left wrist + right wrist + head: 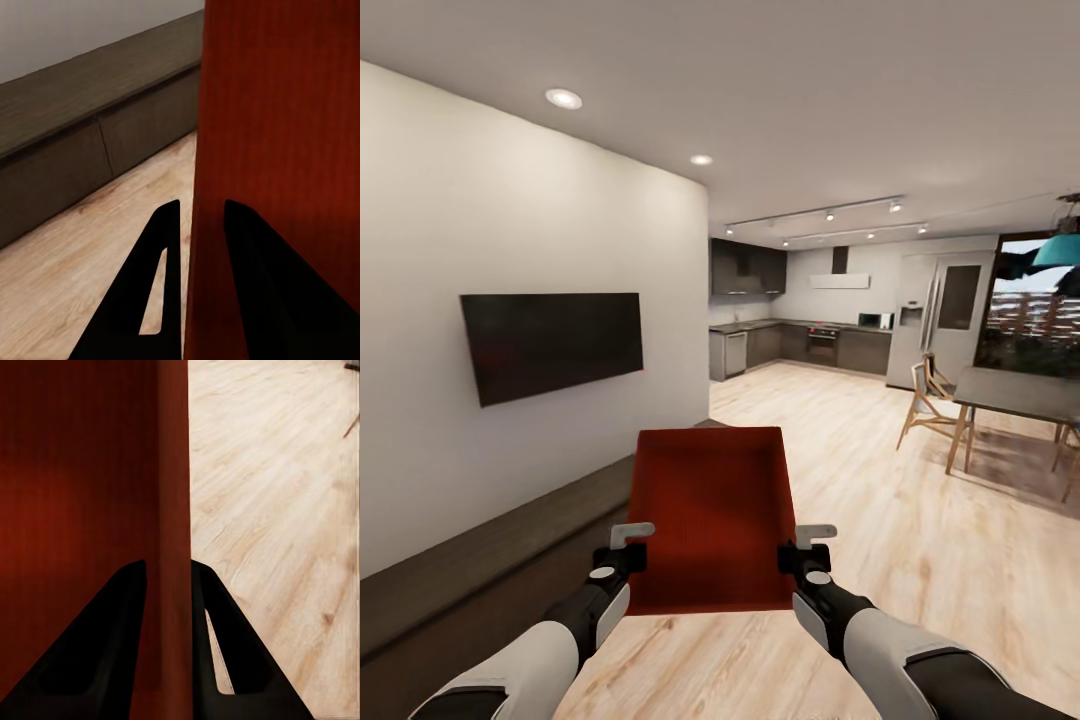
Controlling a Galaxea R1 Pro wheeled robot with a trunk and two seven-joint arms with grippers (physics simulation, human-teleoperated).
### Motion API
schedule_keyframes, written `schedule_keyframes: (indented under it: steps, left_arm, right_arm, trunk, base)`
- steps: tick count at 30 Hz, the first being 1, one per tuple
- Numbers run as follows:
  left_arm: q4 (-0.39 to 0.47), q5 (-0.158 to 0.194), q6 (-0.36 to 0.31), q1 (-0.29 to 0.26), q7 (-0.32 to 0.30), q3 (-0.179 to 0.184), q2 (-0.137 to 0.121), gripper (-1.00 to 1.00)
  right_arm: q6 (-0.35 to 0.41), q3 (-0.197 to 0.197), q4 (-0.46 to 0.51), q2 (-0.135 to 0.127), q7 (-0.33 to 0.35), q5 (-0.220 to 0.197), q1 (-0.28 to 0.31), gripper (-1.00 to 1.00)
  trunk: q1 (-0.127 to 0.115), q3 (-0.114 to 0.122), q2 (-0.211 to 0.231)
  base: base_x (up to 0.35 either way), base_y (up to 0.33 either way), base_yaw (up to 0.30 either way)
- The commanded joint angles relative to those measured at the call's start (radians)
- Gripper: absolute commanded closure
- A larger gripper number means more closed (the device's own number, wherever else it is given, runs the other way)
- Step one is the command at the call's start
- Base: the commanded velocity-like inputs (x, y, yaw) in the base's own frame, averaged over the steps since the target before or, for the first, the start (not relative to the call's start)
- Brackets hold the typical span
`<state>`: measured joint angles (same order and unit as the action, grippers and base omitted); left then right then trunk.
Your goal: Move the two storage containers from the living room to the garage. In the garage, place one container on the floor and stack the other container on top of it (either order is fine).
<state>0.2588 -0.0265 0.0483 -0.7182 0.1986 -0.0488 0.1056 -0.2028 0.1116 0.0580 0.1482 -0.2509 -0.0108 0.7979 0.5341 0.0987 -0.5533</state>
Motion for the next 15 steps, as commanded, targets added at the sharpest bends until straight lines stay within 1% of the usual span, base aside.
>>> schedule_keyframes:
  steps: [1,15]
  left_arm:
    - [-0.004,-0.001,0.004,0.000,0.012,-0.015,-0.006,1.00]
    - [-0.003,-0.001,0.005,0.000,0.012,-0.015,-0.006,1.00]
  right_arm:
    - [-0.026,-0.020,0.002,0.000,-0.015,0.003,0.001,1.00]
    - [-0.026,-0.020,0.002,0.001,-0.015,0.003,0.001,1.00]
  trunk:
    - [0.000,0.000,-0.001]
    - [0.000,0.000,-0.001]
  base:
    - [0.000,0.000,-0.282]
    - [0.000,0.000,-0.282]
